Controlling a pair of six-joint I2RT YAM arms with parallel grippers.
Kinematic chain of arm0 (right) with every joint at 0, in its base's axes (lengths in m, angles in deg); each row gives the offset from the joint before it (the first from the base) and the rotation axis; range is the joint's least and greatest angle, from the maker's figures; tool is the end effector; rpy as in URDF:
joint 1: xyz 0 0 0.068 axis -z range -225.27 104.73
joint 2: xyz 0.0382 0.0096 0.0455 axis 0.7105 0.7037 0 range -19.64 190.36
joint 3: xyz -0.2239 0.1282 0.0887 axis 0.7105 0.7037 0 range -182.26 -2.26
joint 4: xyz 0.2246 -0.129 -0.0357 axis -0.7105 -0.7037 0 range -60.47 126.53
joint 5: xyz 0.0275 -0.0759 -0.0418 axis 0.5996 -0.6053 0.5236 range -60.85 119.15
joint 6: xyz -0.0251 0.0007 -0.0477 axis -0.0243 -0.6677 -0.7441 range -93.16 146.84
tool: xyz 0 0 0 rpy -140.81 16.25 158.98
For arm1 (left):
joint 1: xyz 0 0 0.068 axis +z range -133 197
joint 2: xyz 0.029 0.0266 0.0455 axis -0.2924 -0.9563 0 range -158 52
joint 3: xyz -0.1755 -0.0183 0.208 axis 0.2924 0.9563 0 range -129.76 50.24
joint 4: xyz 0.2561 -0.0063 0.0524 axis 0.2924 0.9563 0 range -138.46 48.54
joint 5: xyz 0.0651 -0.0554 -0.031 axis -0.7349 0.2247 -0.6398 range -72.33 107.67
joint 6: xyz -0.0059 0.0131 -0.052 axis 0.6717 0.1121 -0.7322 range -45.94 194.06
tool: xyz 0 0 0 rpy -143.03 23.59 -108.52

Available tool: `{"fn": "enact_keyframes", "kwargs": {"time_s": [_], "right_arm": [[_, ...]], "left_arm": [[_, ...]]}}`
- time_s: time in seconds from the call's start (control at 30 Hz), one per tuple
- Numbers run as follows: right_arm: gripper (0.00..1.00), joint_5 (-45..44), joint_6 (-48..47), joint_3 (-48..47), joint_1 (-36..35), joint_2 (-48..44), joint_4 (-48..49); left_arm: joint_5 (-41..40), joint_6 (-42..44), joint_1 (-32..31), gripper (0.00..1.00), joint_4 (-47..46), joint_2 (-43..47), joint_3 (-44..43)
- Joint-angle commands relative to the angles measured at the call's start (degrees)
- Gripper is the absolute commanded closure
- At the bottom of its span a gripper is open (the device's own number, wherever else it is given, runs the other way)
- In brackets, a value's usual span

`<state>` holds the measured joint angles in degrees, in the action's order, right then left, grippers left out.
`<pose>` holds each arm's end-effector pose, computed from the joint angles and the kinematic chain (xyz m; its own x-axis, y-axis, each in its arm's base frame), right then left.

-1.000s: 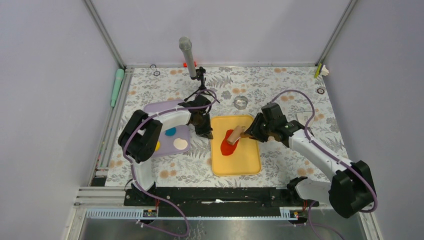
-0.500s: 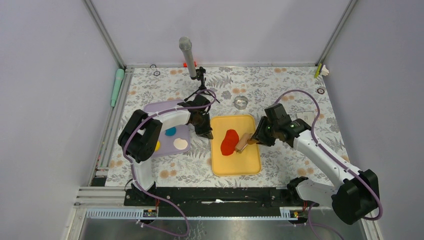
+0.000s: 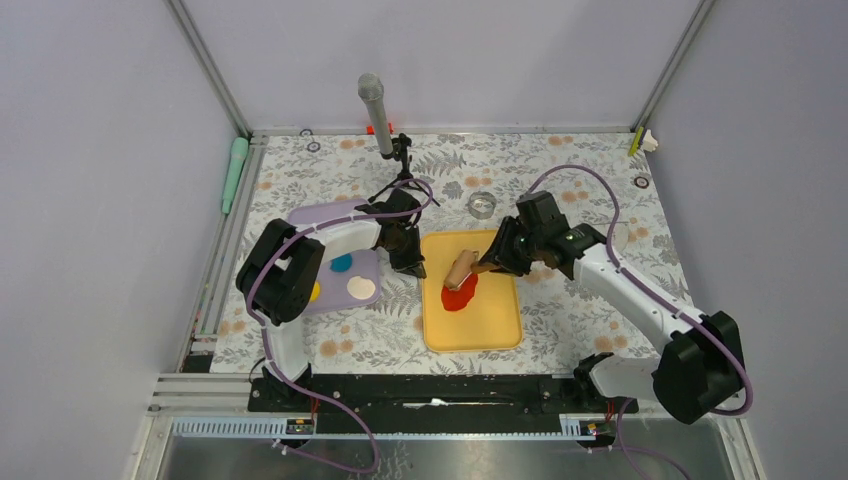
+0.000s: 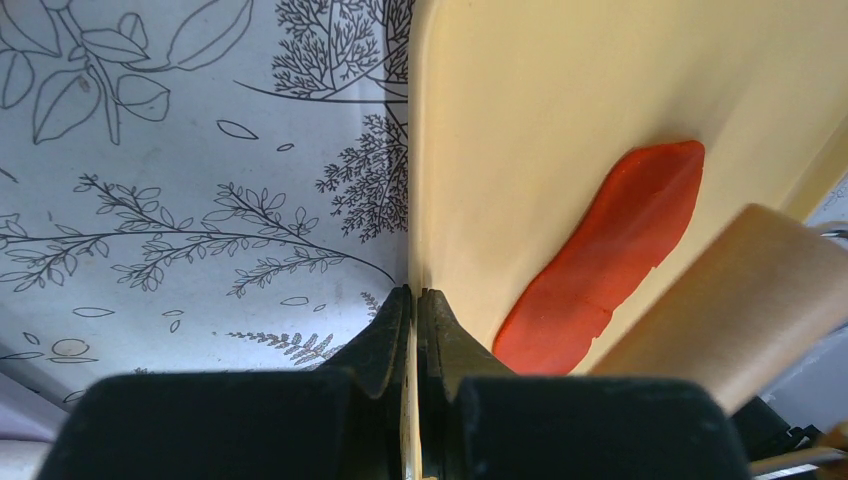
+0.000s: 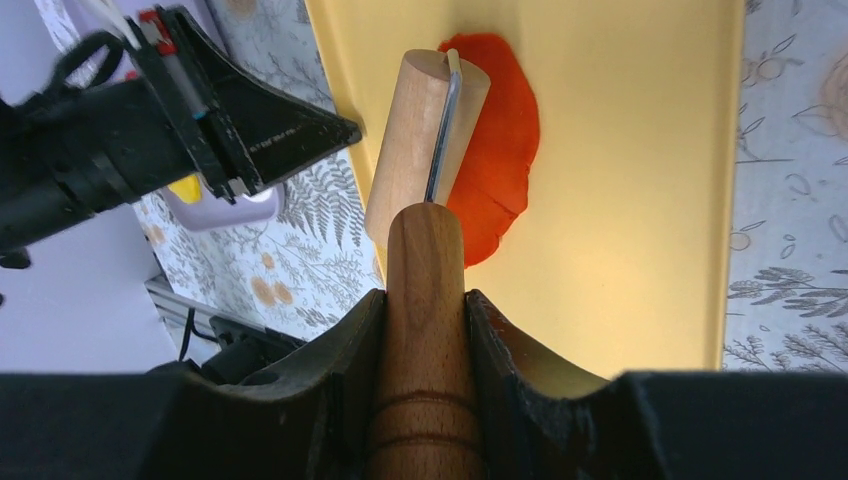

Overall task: Roll out the dumpling wrappers from the dough
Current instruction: Flatten out the dough on the work surface.

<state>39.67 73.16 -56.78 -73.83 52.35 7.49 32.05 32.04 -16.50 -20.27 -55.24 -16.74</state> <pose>0.2299 0.1325 0.2692 -0.8598 0.3416 -0.3796 0.0600 0.8057 0.5892 0.2984 -0.2081 0.1520 -0.9850 -0.1256 -0.1184 -0.0654 0.9063 -0.4174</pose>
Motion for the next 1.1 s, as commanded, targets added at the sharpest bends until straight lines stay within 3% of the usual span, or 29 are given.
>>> {"fn": "enact_keyframes", "kwargs": {"time_s": [0.0,0.33,0.63,0.73,0.87,1.07], "right_arm": [[1.00,4.9,-0.3,3.9,-1.3,0.0,5.4],[1.00,-2.7,-1.0,15.9,-1.2,-8.3,-3.1],[1.00,-6.5,-1.5,16.4,-0.6,-10.7,-7.4],[1.00,-7.0,-2.3,13.6,-0.2,-10.2,-9.7],[1.00,-7.4,-3.4,4.6,-0.2,-10.6,-12.5],[1.00,-3.0,-4.5,-6.2,-0.4,-6.4,-8.4]], "left_arm": [[-1.7,0.8,-0.2,1.00,-1.2,-2.2,0.4],[-2.4,1.2,-0.1,1.00,-0.7,-2.3,0.1],[-1.9,1.6,0.4,1.00,-1.3,-2.2,0.1],[-2.4,2.4,0.4,1.00,-0.9,-2.5,-0.1],[-9.0,5.3,-0.5,1.00,2.0,-0.5,-1.1],[-7.6,5.2,-0.4,1.00,2.0,-1.1,-1.7]]}}
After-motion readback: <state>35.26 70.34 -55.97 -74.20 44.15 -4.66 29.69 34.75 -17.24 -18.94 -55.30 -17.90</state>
